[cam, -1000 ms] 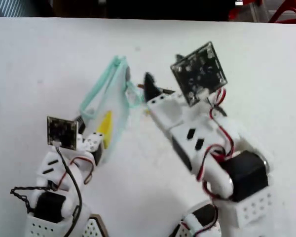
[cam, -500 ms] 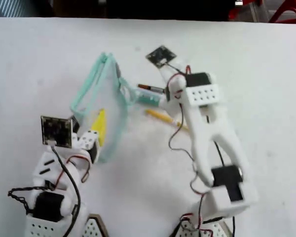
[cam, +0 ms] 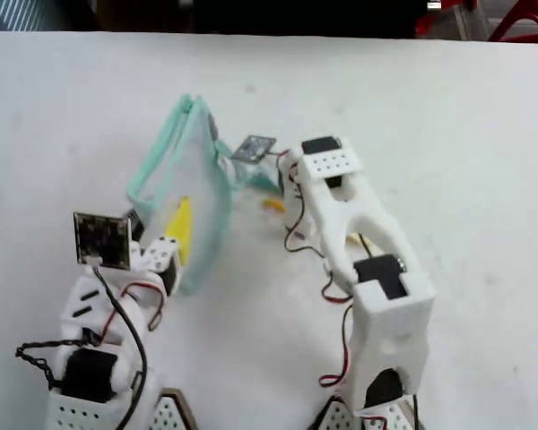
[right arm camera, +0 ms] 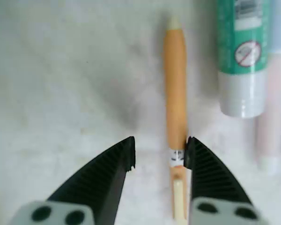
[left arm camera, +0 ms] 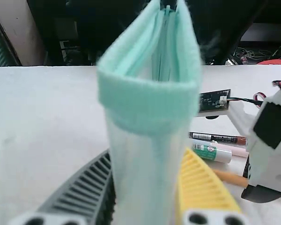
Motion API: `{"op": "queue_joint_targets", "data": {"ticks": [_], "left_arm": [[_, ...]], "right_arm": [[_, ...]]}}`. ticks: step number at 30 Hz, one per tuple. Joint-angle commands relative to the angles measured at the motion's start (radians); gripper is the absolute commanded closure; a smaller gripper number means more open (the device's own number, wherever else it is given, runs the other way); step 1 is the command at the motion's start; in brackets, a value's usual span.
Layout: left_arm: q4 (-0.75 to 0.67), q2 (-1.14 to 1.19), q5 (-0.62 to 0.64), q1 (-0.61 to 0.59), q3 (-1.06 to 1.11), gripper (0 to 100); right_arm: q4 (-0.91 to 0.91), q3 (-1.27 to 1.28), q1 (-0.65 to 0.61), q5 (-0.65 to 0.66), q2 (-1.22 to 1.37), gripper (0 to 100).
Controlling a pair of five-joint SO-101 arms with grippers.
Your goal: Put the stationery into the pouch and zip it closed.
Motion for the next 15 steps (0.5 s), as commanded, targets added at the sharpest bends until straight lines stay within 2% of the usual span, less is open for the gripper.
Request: {"op": "queue_joint_targets", "data": {"ticks": [1, 4, 7, 9, 15], "left_arm": [[-0.031, 0.005, 0.006, -0.007, -0.006, 83], [-0.031, 0.005, 0.006, -0.005, -0.006, 83], [-0.031, 0.005, 0.005, -0.005, -0.006, 83], [-0.031, 0.005, 0.005, -0.005, -0.006, 83], [-0.029, 0.005, 0.005, -0.005, -0.006, 83]], "right_arm": [[-0.059, -0.038, 0.030, 0.015, 0.012, 83.2], [-0.090, -0.038, 0.035, 0.015, 0.042, 86.6], [-0.119, -0.041, 0.036, 0.015, 0.056, 99.2], [-0.110, -0.041, 0.047, 0.015, 0.044, 96.5], [0.018, -0.041, 0.076, 0.014, -0.168, 98.1]]}}
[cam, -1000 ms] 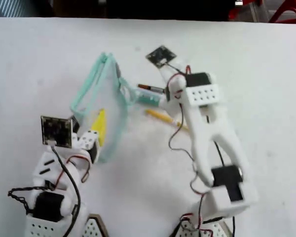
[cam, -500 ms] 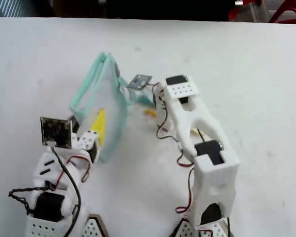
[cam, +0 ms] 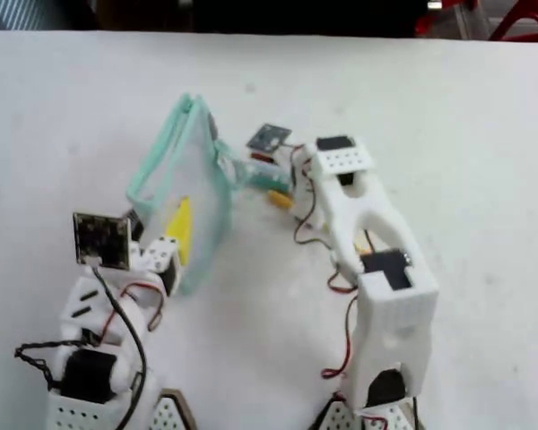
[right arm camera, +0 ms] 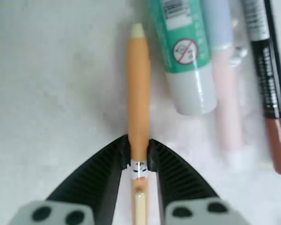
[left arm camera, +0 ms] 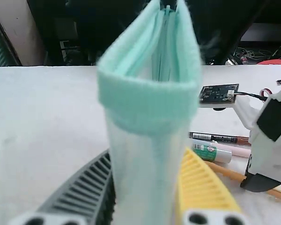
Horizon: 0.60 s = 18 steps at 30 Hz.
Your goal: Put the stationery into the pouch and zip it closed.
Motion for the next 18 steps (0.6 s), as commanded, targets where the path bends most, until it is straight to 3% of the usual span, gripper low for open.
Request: {"op": "queue_joint_targets", "data": {"ticks": [1, 7, 18], "left_arm": [[-0.029, 0.005, 0.005, -0.005, -0.006, 83], [-0.029, 0.005, 0.005, -0.005, -0.006, 83], [-0.026, 0.005, 0.006, -0.005, -0.006, 83]], "right_arm": [[0.090, -0.018, 0.021, 0.014, -0.213, 98.1], [0.217, -0.017, -0.012, -0.037, -0.568, 98.1], [0.217, 0.094, -0.127, -0.212, -0.934, 98.1]]}}
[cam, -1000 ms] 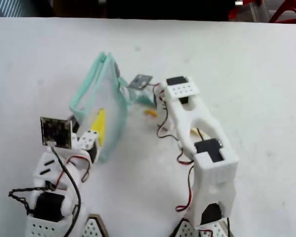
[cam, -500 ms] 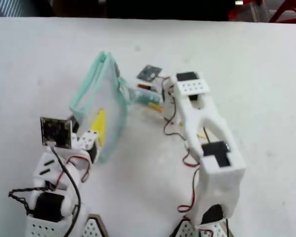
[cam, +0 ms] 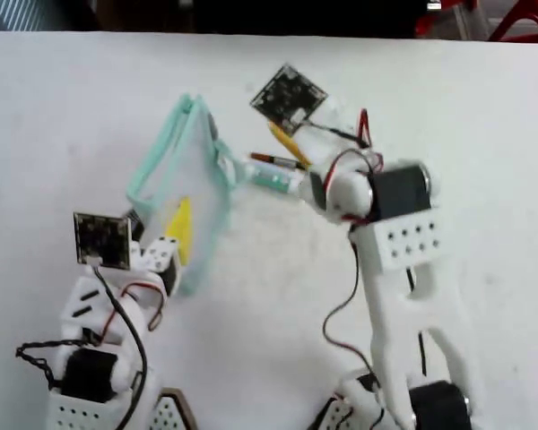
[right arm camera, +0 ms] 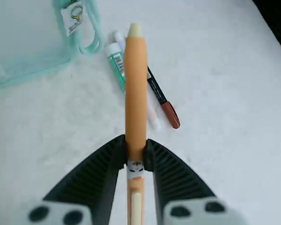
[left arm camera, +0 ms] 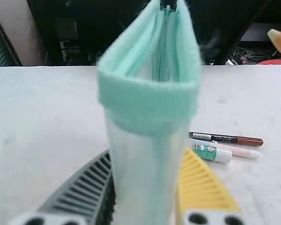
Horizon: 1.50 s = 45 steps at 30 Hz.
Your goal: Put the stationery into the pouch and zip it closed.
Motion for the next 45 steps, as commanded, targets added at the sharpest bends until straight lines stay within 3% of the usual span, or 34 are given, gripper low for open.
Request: {"op": "queue_joint_targets", "data": {"ticks": [1, 6, 11, 17, 23, 36, 45], "left_arm": [[-0.026, 0.005, 0.006, -0.005, -0.006, 83], [-0.026, 0.005, 0.006, -0.005, -0.006, 83], [-0.026, 0.005, 0.006, -0.005, -0.006, 83], [-0.026, 0.005, 0.006, -0.005, -0.006, 83], [-0.003, 0.005, 0.002, 0.050, -0.008, 83], [0.003, 0.002, 0.000, 0.071, -0.008, 83], [0.003, 0.002, 0.000, 0.064, -0.008, 83]], "right_arm": [[-0.001, 0.037, -0.062, -0.055, -0.114, 98.1], [-0.188, 0.256, -0.139, -0.199, -0.346, 98.1], [-0.495, 0.551, -0.243, -0.204, -0.638, 98.1], [-0.733, 0.531, -0.406, -0.204, -0.803, 98.2], [-0.871, 0.387, -0.456, -0.221, -0.622, 98.2], [-0.874, -0.035, -0.492, -0.617, -0.147, 98.2], [-0.822, -0.068, -0.486, -0.623, -0.013, 98.1]]}}
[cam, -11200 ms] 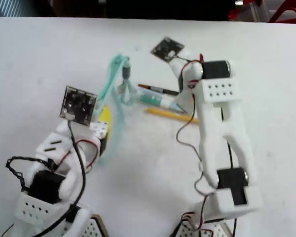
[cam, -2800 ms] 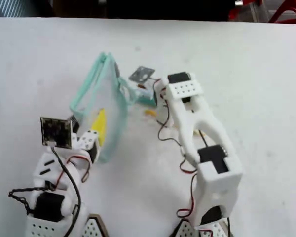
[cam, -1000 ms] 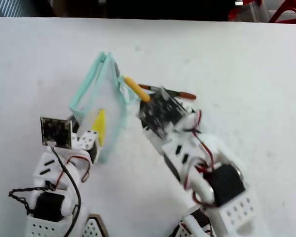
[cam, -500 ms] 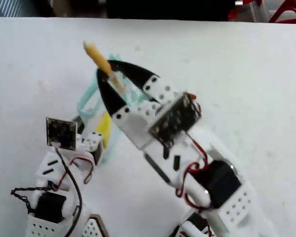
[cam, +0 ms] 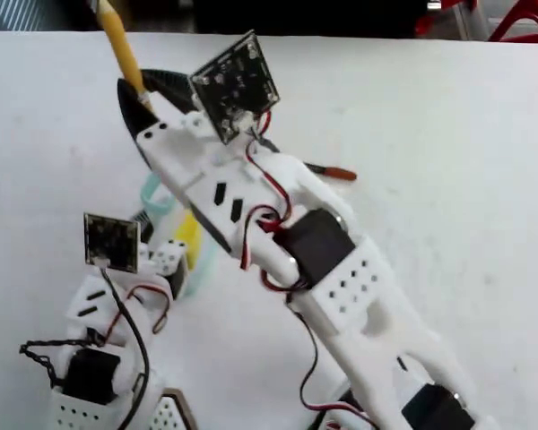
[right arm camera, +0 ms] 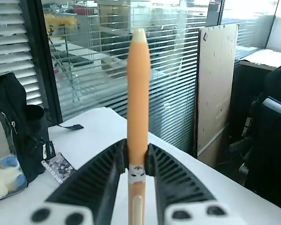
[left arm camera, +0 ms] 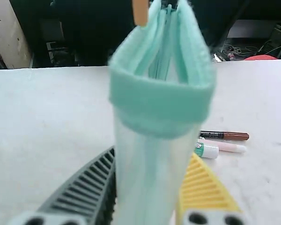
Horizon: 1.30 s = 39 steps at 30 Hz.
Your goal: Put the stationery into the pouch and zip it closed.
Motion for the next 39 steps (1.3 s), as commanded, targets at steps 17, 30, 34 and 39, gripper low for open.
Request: {"op": "queue_joint_targets", "data": {"ticks": [17, 30, 34, 39], "left_arm": [[0.002, 0.002, 0.000, 0.012, -0.008, 83], [-0.002, 0.002, 0.000, 0.007, -0.008, 83], [-0.002, 0.002, 0.000, 0.007, -0.008, 83], [-0.002, 0.002, 0.000, 0.007, -0.008, 83]], "right_arm": [[0.059, 0.032, 0.039, -0.006, -0.084, 98.1], [0.036, 0.213, 0.038, -0.005, -0.114, 98.1], [0.038, 0.273, 0.038, -0.003, -0.188, 98.1], [0.048, 0.288, 0.035, 0.035, -0.226, 94.9]]}}
